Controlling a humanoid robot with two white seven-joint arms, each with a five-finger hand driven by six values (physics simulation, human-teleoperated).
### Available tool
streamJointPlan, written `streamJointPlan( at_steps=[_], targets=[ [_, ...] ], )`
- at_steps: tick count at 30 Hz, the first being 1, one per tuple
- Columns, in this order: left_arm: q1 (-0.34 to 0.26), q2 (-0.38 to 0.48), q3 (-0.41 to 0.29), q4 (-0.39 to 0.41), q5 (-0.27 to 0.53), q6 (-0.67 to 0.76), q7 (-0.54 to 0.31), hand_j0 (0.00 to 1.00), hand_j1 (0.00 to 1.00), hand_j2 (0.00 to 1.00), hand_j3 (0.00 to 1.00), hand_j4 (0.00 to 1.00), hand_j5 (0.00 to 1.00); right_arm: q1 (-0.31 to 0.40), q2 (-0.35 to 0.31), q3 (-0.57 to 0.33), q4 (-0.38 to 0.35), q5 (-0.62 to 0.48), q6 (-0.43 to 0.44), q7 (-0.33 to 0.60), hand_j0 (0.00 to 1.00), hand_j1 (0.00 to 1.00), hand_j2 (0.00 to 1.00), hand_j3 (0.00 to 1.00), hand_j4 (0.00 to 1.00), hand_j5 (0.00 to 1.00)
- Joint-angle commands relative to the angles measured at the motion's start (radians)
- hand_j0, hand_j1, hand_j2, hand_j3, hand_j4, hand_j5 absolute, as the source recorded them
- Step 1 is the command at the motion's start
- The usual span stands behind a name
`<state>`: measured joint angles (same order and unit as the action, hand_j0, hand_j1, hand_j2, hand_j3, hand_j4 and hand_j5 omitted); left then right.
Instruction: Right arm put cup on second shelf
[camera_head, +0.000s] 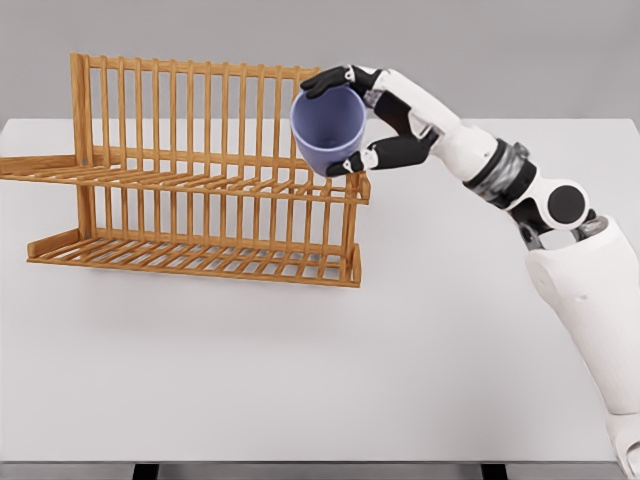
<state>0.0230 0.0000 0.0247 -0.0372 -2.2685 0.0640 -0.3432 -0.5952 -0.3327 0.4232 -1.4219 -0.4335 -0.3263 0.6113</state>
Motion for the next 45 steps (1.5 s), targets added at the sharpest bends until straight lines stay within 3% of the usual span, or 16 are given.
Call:
streamJointPlan(
  at_steps=[1,8,13,29,31,32,42,45],
  targets=[
    [0.0,0.0,0.0,0.0,0.0,0.0,0.0,1.0,1.0,1.0,1.0,1.0,1.0,0.0,-0.002,0.006,-0.003,0.027,-0.02,0.0,0.63,0.63,0.63,0.63,0.63,0.63],
    [0.0,0.0,0.0,0.0,0.0,0.0,0.0,1.0,1.0,1.0,1.0,1.0,1.0,-0.002,-0.005,0.029,-0.003,0.081,-0.077,0.0,0.63,0.63,0.63,0.63,0.63,0.63],
    [0.0,0.0,0.0,0.0,0.0,0.0,0.0,1.0,1.0,1.0,1.0,1.0,1.0,-0.031,-0.006,0.072,-0.009,0.082,-0.108,0.0,0.63,0.63,0.63,0.63,0.63,0.63],
    [0.0,0.0,0.0,0.0,0.0,0.0,0.0,1.0,1.0,1.0,1.0,1.0,1.0,-0.017,-0.026,0.088,-0.017,0.082,-0.206,0.0,0.64,0.64,0.64,0.64,0.64,0.64],
    [0.0,0.0,0.0,0.0,0.0,0.0,0.0,1.0,1.0,1.0,1.0,1.0,1.0,-0.015,-0.026,0.088,-0.017,0.084,-0.206,0.0,0.74,0.74,0.74,0.74,0.74,0.74],
    [0.0,0.0,0.0,0.0,0.0,0.0,0.0,1.0,1.0,1.0,1.0,1.0,1.0,-0.014,-0.026,0.088,-0.019,0.084,-0.217,0.0,1.0,1.0,1.0,1.0,1.0,1.0],
    [0.0,0.0,0.0,0.0,0.0,0.0,0.0,1.0,1.0,1.0,1.0,1.0,1.0,-0.012,-0.031,0.086,-0.04,0.084,-0.227,0.0,1.0,1.0,1.0,1.0,1.0,1.0],
    [0.0,0.0,0.0,0.0,0.0,0.0,0.0,1.0,1.0,1.0,1.0,1.0,1.0,-0.011,-0.068,0.083,-0.075,0.082,-0.237,0.0,1.0,1.0,1.0,1.0,1.0,1.0]
  ],
)
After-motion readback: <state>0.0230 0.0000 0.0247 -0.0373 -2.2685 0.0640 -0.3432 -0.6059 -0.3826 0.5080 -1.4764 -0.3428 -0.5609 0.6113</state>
